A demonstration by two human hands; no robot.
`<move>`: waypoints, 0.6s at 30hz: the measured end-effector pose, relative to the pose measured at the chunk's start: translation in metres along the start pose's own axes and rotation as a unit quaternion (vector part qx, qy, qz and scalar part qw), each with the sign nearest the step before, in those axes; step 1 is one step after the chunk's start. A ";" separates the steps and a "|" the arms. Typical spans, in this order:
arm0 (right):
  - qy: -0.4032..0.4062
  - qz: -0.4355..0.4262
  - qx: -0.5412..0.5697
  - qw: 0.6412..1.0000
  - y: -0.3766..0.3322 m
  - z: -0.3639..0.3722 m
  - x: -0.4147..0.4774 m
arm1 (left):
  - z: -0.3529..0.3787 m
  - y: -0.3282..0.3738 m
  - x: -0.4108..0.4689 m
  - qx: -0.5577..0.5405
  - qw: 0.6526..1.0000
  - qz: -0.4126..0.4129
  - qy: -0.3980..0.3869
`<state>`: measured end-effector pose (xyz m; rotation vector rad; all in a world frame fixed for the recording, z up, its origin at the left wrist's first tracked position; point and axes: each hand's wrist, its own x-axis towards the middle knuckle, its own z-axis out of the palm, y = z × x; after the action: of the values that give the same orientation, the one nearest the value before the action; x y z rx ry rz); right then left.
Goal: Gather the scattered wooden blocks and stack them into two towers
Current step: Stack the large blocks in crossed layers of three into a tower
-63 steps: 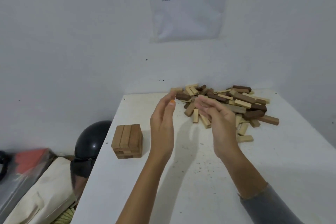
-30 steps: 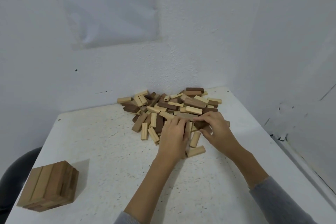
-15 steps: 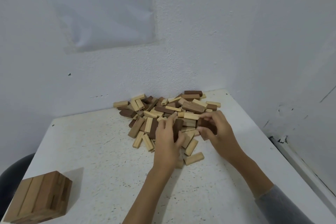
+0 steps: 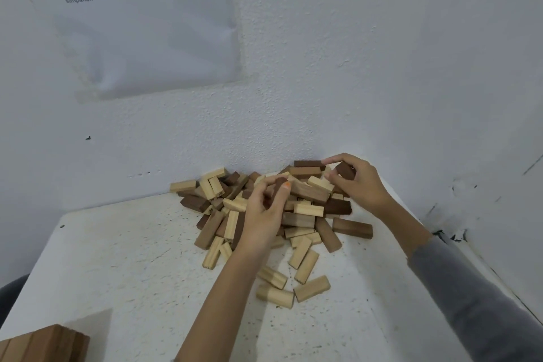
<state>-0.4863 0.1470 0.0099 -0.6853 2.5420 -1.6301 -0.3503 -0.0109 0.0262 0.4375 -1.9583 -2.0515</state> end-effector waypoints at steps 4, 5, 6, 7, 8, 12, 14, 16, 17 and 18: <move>-0.036 0.008 -0.040 0.998 0.007 0.004 0.024 | 0.000 -0.001 0.014 -0.007 1.000 0.002 0.006; -0.048 0.011 -0.045 0.998 0.008 0.005 0.029 | -0.001 -0.001 0.016 -0.014 1.000 0.002 0.006; -0.059 0.013 -0.052 0.997 0.010 0.007 0.033 | -0.002 -0.001 0.018 -0.015 1.000 0.002 0.007; -0.069 0.014 -0.061 0.996 0.011 0.008 0.037 | -0.004 -0.001 0.019 -0.013 1.000 0.002 0.008; -0.077 0.014 -0.069 0.995 0.013 0.010 0.040 | -0.005 -0.001 0.020 -0.009 1.000 0.003 0.008; -0.102 0.005 -0.097 0.990 0.019 0.013 0.048 | -0.009 -0.004 0.020 -0.033 0.999 0.002 0.003; -0.101 0.002 -0.101 0.990 0.020 0.014 0.050 | -0.009 -0.004 0.020 -0.033 0.999 0.004 0.001; -0.095 0.004 -0.100 0.990 0.020 0.015 0.050 | -0.009 -0.003 0.019 -0.032 0.999 0.007 -0.001; -0.093 0.006 -0.099 0.991 0.021 0.015 0.049 | -0.010 -0.002 0.018 -0.035 0.999 0.007 -0.002; -0.089 0.007 -0.100 0.991 0.021 0.015 0.048 | -0.011 -0.002 0.017 -0.038 0.999 0.006 -0.003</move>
<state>-0.5329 0.1229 -0.0051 -0.7880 2.5920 -1.2582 -0.3619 -0.0273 0.0237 0.4032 -1.8733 -2.1144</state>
